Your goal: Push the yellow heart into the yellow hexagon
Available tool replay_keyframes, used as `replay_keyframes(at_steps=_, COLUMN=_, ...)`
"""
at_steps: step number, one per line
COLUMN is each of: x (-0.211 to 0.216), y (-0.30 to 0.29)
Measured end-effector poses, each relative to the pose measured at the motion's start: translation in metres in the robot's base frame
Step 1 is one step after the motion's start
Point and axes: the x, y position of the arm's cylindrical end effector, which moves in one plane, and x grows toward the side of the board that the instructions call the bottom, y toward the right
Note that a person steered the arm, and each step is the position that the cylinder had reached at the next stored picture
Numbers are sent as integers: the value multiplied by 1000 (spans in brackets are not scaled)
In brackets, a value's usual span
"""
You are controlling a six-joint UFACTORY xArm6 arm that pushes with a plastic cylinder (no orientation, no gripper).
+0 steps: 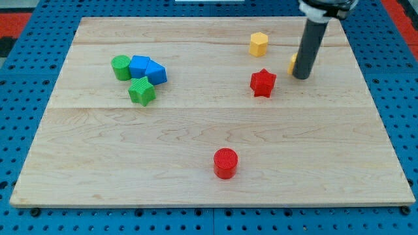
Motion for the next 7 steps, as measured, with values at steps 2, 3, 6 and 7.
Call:
replay_keyframes(at_steps=2, x=-37, y=1)
replay_keyframes(at_steps=3, x=-45, y=20)
replay_keyframes(at_steps=6, x=-64, y=66)
replay_keyframes(at_steps=7, x=-71, y=29)
